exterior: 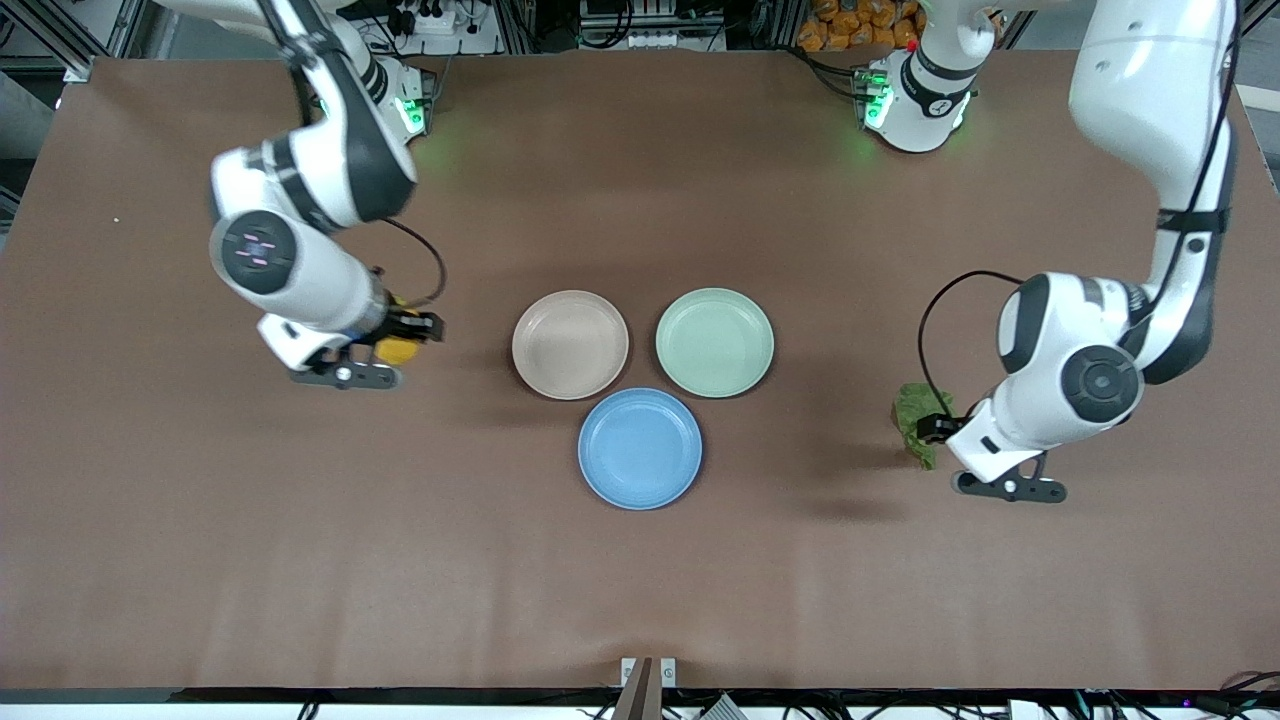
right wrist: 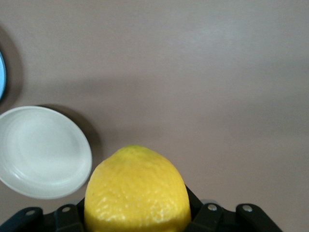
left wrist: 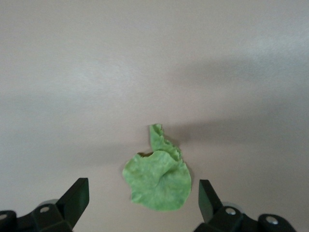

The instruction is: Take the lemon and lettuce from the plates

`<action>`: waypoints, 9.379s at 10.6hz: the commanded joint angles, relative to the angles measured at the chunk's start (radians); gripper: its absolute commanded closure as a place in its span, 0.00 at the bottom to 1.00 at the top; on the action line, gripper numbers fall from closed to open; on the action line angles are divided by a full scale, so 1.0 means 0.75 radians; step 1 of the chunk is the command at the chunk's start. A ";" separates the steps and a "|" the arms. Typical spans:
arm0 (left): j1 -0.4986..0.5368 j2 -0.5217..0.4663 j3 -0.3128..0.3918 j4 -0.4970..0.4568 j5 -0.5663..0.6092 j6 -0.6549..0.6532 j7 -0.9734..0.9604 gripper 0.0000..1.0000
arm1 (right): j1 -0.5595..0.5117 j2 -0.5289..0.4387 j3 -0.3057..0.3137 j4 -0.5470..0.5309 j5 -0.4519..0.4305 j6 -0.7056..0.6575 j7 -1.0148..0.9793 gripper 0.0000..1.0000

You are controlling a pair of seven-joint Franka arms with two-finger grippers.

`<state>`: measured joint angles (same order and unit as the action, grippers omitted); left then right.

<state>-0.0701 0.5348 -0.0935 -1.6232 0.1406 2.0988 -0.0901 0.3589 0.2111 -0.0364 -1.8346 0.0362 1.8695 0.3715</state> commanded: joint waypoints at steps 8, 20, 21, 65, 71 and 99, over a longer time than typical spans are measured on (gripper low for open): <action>0.032 -0.324 -0.010 0.041 0.023 -0.207 -0.041 0.00 | -0.364 -0.234 0.002 0.102 -0.040 -0.376 -0.591 0.39; 0.034 -0.484 -0.029 0.043 0.011 -0.338 -0.166 0.00 | -0.423 -0.433 0.004 -0.200 -0.054 -0.057 -0.610 0.39; 0.032 -0.498 -0.029 0.043 0.013 -0.354 -0.170 0.00 | -0.423 -0.451 0.004 -0.247 -0.052 -0.010 -0.610 0.39; 0.151 -0.805 -0.086 0.037 -0.171 -0.681 0.008 0.00 | -0.599 0.242 0.020 -0.164 0.023 0.277 -0.802 0.00; 0.153 -0.807 -0.086 0.035 -0.175 -0.684 -0.005 0.00 | -0.575 0.193 0.022 0.153 0.007 -0.079 -0.612 0.00; 0.151 -0.791 -0.086 0.041 -0.177 -0.684 0.012 0.00 | -0.593 -0.271 0.024 0.358 -0.018 -0.572 -0.614 0.00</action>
<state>0.0396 -0.0622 -0.1543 -1.6120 -0.0018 1.6036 -0.0804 -0.0840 0.0308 -0.0238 -1.5404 0.0350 1.4262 -0.1022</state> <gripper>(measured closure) 0.000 0.000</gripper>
